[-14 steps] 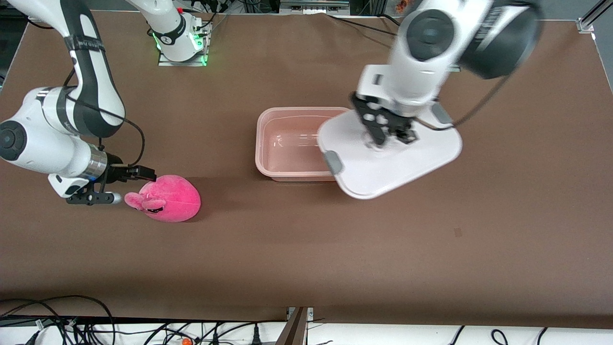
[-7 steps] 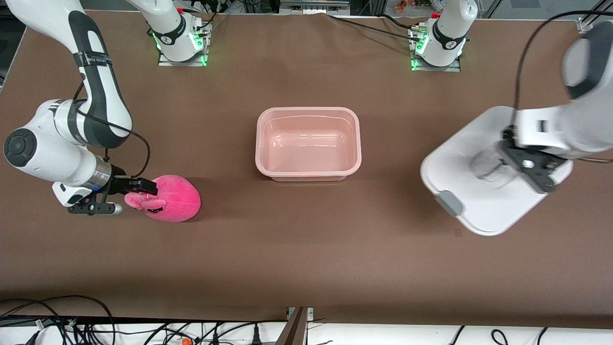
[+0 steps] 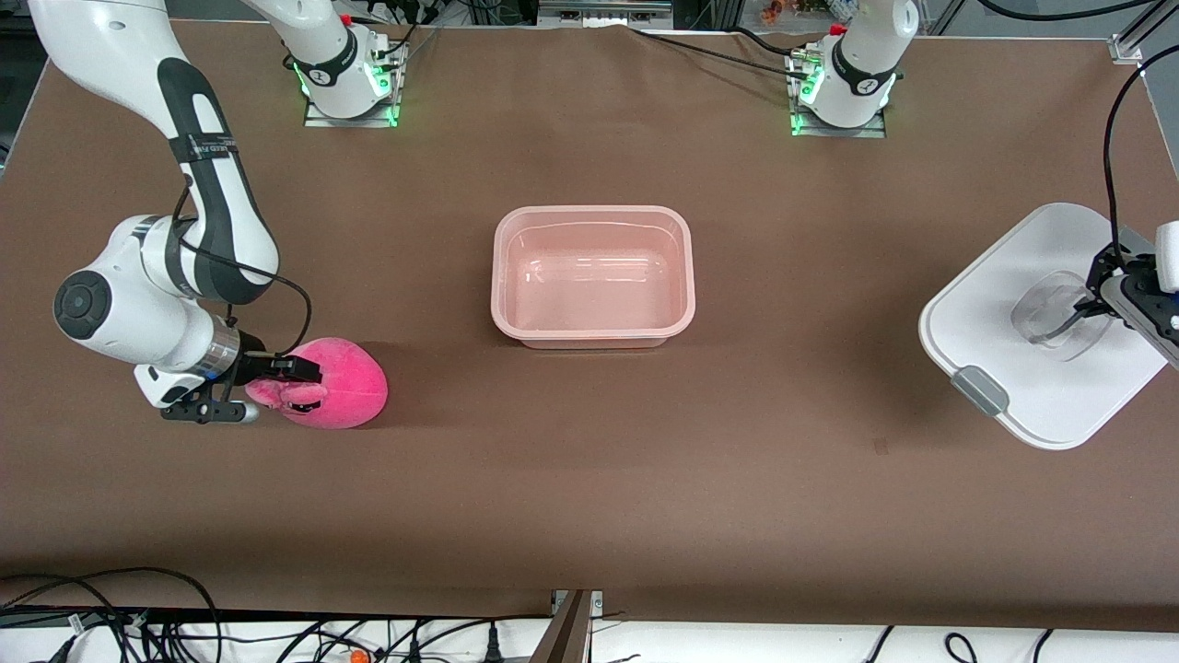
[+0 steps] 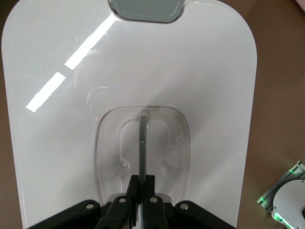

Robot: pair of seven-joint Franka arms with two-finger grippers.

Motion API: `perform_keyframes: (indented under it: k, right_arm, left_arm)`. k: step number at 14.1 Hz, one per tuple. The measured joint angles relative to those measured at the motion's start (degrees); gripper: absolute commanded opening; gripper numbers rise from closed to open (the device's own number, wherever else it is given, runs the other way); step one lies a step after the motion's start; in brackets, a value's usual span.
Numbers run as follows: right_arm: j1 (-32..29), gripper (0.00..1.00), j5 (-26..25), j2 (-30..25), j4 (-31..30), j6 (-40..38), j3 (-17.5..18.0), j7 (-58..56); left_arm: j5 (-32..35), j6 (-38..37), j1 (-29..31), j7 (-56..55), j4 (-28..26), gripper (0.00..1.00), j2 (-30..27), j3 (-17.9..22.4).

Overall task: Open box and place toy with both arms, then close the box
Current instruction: 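Grasp the pink plush toy with the right gripper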

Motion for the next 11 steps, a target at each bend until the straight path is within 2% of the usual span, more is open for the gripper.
perform_keyframes:
  k: [1,5,11]
  right_arm:
    - [0.00,0.00,0.00,-0.07,0.00,0.00,0.03,-0.18]
    - [0.01,0.00,0.01,-0.49,0.29,-0.69,0.20,-3.15]
    - [0.57,0.00,-0.13,-1.65,6.95,-13.61,3.19,-6.29]
  left_arm:
    - [0.00,0.00,0.54,0.78,0.00,0.00,0.27,0.00]
    - [0.00,0.00,1.23,1.98,0.00,0.00,0.56,-0.48]
    - [0.00,-0.06,1.23,2.14,0.00,0.00,0.57,-0.96]
